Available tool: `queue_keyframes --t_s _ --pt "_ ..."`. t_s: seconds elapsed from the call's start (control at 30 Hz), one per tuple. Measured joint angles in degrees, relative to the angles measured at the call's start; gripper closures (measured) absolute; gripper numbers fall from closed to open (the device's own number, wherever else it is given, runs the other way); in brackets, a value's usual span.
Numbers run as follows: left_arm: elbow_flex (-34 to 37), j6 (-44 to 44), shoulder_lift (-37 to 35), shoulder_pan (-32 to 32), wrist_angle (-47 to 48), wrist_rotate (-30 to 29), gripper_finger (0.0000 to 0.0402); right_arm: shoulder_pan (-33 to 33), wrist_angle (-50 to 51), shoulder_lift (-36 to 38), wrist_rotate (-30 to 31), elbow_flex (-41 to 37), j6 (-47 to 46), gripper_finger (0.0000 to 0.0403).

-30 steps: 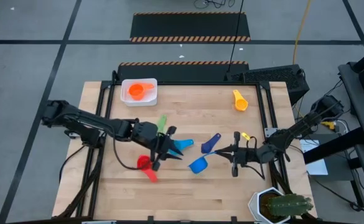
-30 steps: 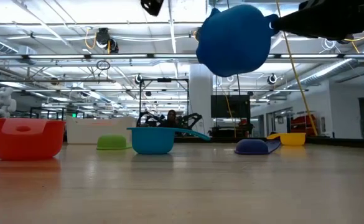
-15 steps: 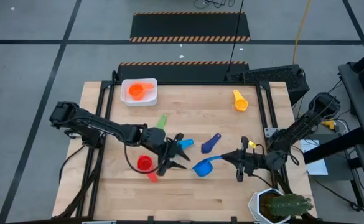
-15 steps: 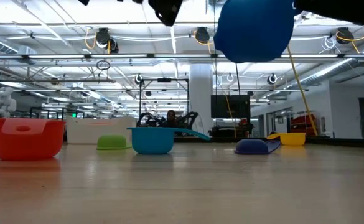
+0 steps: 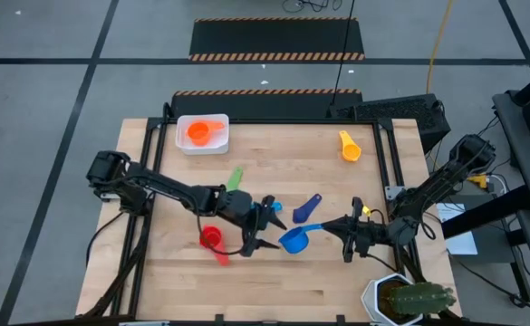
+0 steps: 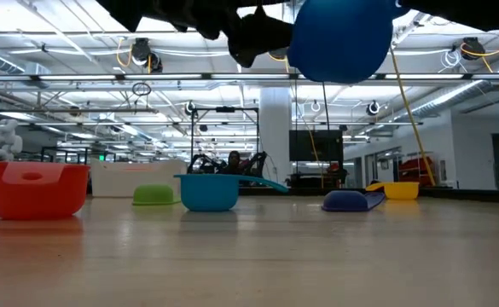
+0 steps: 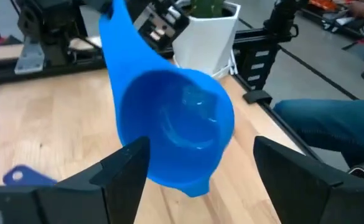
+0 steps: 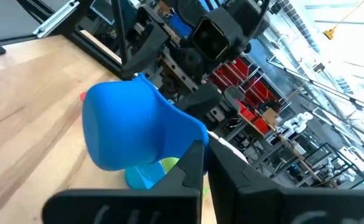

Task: Nest measuring cups in basket
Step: Stack the blue measuring cup into the orange measuring cup

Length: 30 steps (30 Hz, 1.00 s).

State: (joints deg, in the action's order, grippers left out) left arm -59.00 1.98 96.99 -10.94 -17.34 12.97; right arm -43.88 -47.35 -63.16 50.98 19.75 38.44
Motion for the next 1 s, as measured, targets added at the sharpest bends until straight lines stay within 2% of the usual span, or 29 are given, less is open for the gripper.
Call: queue_keyframes --t_s 0.3,0.63,0.8,1.0 --pt "-0.5 -2.3 3.7 1.1 -6.0 4.0 0.0173 1.2 -0.7 0.0 -0.1 0.0 1.3 0.0403" --pt "-0.4 -2.5 3.8 1.5 -6.5 5.2 0.0235 1.5 -0.4 0.0 -0.3 0.0 1.3 0.0403" --pt "-0.4 -2.3 3.8 1.8 -6.4 5.7 0.0276 1.5 -0.4 0.0 -0.3 0.0 1.3 0.0403" --pt "-0.4 -2.3 3.8 2.7 -6.5 9.8 0.0338 1.5 -0.4 0.0 -0.3 0.0 1.5 0.0403"
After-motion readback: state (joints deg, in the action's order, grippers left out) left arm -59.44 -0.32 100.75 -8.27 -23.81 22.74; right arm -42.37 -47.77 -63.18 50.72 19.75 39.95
